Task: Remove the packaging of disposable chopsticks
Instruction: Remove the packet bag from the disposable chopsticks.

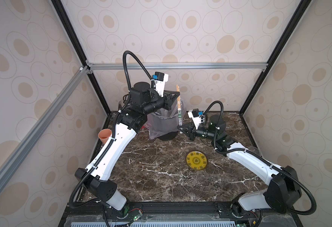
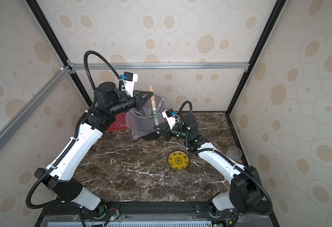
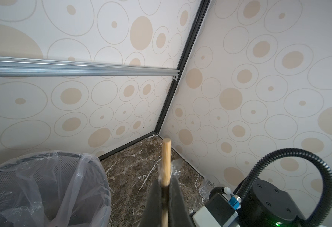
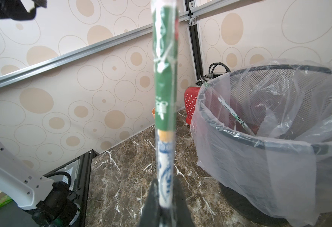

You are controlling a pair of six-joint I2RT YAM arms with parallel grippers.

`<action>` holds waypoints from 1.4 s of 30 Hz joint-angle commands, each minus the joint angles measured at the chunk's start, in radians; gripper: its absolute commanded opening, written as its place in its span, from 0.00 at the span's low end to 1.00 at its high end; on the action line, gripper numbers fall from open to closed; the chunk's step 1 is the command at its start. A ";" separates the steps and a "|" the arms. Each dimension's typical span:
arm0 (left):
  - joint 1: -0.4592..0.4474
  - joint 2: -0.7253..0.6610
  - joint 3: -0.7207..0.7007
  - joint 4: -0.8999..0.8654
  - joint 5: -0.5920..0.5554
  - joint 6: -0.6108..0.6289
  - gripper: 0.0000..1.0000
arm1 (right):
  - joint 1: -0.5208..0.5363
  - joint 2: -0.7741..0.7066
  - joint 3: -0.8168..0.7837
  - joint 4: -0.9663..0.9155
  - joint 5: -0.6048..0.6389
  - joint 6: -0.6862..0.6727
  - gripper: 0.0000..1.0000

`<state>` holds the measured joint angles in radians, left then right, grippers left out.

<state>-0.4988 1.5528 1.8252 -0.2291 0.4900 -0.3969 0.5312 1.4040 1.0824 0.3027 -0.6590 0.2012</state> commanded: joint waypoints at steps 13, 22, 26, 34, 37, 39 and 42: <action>-0.073 -0.087 -0.319 0.072 0.083 -0.090 0.00 | 0.002 0.008 0.117 0.234 0.064 0.119 0.00; -0.099 -0.097 -0.407 0.082 0.077 -0.112 0.00 | 0.002 0.007 0.144 0.212 0.116 0.107 0.00; -0.109 -0.098 -0.437 0.085 0.065 -0.121 0.00 | 0.002 0.004 0.153 0.217 0.140 0.109 0.00; -0.110 -0.104 -0.458 0.016 0.055 -0.108 0.00 | 0.002 -0.001 0.182 0.208 0.161 0.097 0.00; -0.112 -0.090 -0.464 0.009 0.069 -0.110 0.00 | 0.002 -0.002 0.188 0.216 0.162 0.102 0.00; -0.119 -0.082 -0.468 0.013 0.076 -0.115 0.00 | 0.003 -0.001 0.194 0.218 0.163 0.108 0.00; -0.122 -0.074 -0.479 0.023 0.079 -0.126 0.00 | 0.003 0.001 0.205 0.220 0.168 0.112 0.00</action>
<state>-0.5426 1.4258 1.4410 0.1566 0.3698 -0.4820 0.5636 1.4380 1.1313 0.1917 -0.6495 0.2348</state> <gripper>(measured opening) 0.059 0.079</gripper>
